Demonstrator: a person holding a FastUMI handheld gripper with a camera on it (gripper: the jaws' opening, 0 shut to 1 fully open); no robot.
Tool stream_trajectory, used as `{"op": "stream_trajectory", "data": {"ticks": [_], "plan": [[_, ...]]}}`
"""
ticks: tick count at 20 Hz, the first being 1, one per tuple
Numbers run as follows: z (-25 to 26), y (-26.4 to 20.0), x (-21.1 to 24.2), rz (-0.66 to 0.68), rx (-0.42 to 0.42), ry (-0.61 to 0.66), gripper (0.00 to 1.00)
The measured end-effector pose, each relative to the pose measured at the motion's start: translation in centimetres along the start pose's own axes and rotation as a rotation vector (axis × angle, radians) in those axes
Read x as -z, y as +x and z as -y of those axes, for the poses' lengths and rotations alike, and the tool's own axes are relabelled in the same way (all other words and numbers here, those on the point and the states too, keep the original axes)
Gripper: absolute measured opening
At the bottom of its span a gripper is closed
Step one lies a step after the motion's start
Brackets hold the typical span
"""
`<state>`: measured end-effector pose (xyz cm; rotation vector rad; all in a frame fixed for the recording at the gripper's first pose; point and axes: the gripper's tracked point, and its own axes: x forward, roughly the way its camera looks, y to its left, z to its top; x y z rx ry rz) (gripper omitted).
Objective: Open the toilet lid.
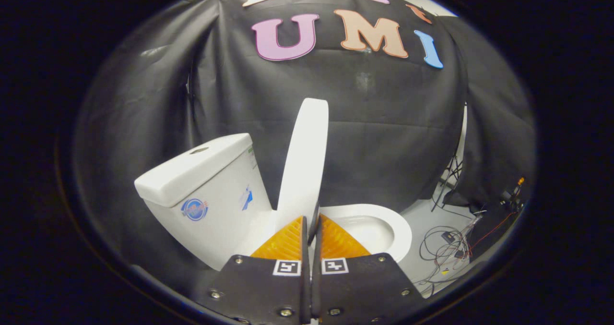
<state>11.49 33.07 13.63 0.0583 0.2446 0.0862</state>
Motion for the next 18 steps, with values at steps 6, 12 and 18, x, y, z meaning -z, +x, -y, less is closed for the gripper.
{"op": "stream_trajectory", "data": {"ticks": [6, 12, 18], "plan": [[-2.7, -0.4, 0.1, 0.006, -0.015, -0.015, 0.02], [-5.5, -0.9, 0.5, 0.002, -0.03, 0.012, 0.02], [-6.4, -1.0, 0.3, 0.046, -0.012, 0.009, 0.02]]}}
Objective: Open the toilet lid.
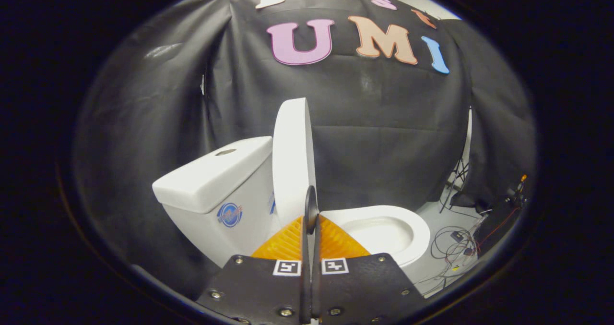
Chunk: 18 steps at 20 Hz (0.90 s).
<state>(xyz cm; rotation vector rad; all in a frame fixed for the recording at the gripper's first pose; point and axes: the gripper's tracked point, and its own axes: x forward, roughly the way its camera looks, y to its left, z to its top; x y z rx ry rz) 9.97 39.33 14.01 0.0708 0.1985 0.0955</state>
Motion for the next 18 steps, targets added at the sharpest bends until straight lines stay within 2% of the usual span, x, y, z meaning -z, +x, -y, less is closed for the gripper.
{"op": "stream_trajectory", "data": {"ticks": [3, 7, 18], "plan": [[-1.2, -0.2, 0.1, 0.024, 0.01, -0.026, 0.02], [-2.3, -0.3, 0.2, 0.038, 0.002, 0.0, 0.01], [-4.9, -0.8, 0.7, 0.056, -0.085, -0.071, 0.04]]}}
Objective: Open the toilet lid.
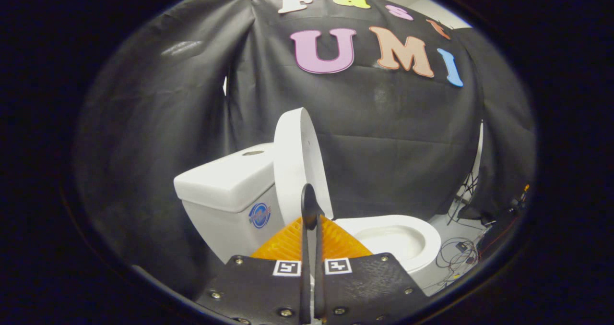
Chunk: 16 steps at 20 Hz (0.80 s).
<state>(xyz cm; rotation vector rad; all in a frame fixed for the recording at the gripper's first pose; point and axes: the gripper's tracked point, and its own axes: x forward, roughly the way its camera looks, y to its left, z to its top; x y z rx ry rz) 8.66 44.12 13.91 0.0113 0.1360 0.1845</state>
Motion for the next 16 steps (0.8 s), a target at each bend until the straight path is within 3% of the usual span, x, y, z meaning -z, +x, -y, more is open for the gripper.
{"op": "stream_trajectory", "data": {"ticks": [16], "plan": [[-2.1, -1.2, -0.8, -0.014, -0.11, 0.013, 0.22]]}}
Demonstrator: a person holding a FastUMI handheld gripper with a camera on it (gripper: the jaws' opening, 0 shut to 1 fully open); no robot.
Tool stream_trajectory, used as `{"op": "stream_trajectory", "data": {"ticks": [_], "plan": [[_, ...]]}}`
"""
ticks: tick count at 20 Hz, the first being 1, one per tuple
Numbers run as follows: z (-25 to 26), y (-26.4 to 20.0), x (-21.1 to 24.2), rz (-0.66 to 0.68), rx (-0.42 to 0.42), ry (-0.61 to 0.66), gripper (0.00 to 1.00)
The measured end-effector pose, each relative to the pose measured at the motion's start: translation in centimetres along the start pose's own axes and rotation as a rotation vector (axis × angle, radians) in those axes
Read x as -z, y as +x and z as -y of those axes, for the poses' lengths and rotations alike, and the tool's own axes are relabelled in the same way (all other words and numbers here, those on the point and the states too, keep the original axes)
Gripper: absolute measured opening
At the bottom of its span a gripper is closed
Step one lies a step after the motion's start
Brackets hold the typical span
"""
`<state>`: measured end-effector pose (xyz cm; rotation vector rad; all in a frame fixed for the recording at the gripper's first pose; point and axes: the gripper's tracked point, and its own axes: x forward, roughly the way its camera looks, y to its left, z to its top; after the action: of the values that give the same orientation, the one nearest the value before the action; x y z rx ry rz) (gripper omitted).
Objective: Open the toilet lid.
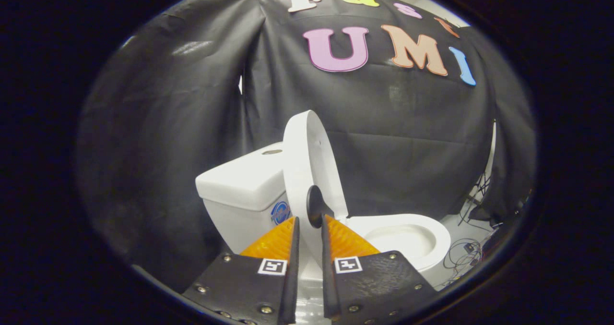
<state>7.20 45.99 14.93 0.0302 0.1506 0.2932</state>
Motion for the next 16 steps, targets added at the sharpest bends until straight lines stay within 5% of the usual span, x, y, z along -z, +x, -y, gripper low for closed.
{"op": "stream_trajectory", "data": {"ticks": [1, 6, 10, 16], "plan": [[-0.4, 0.0, -0.1, 0.008, -0.029, 0.007, 0.23], [0.5, -1.5, -1.6, 0.047, -0.058, -0.012, 0.68], [1.7, -2.6, -2.8, 0.069, -0.066, -0.012, 0.94], [5.4, -4.2, -4.3, 0.096, -0.05, 0.005, 0.95]]}}
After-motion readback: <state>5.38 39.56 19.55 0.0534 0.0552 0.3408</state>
